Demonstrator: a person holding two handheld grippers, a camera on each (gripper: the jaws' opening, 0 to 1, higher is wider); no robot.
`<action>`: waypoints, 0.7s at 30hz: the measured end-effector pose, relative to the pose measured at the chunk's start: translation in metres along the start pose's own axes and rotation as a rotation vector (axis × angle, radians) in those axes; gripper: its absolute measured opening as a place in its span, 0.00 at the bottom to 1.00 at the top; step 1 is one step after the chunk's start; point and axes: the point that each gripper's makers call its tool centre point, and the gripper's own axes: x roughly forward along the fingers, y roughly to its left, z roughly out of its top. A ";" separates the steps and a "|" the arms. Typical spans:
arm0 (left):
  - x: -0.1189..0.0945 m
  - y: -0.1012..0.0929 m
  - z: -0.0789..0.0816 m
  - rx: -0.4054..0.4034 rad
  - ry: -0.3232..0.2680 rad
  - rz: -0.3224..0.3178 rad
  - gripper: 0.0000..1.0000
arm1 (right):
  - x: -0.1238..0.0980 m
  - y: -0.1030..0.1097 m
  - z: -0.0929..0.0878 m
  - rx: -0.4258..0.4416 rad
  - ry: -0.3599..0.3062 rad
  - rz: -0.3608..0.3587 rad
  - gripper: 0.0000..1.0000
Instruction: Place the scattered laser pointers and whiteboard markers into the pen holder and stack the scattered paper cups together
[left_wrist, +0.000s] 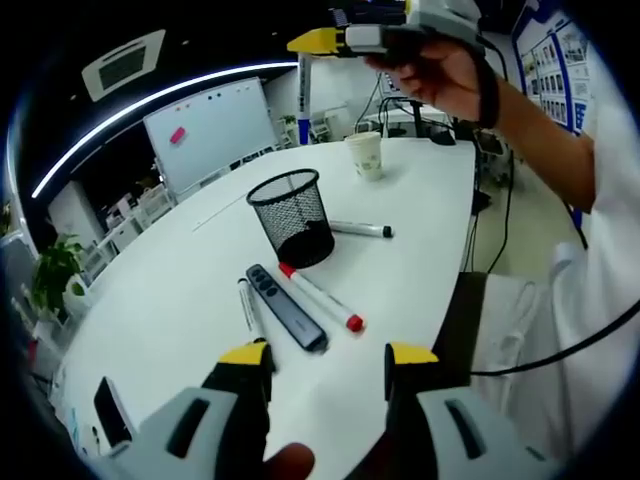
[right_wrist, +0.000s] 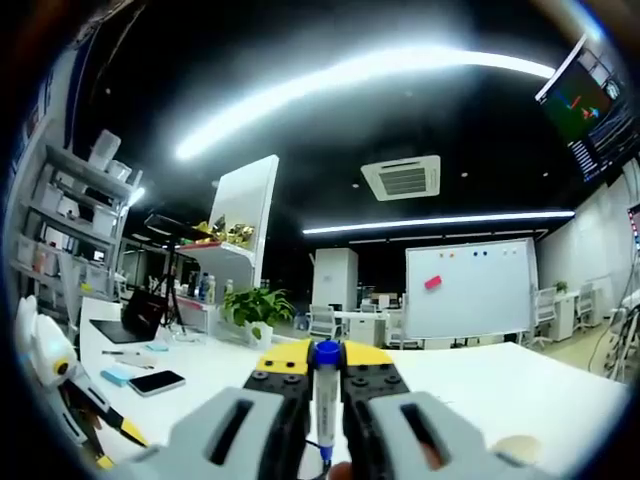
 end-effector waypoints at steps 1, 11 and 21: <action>0.000 0.000 0.000 0.000 0.000 0.001 0.46 | 0.000 0.000 0.000 -0.001 0.001 0.001 0.11; 0.000 0.000 -0.001 -0.002 0.002 -0.002 0.46 | 0.004 0.004 -0.007 -0.001 0.017 0.016 0.11; 0.000 0.001 -0.001 -0.001 0.000 -0.003 0.46 | 0.008 0.009 -0.015 0.006 0.028 0.031 0.11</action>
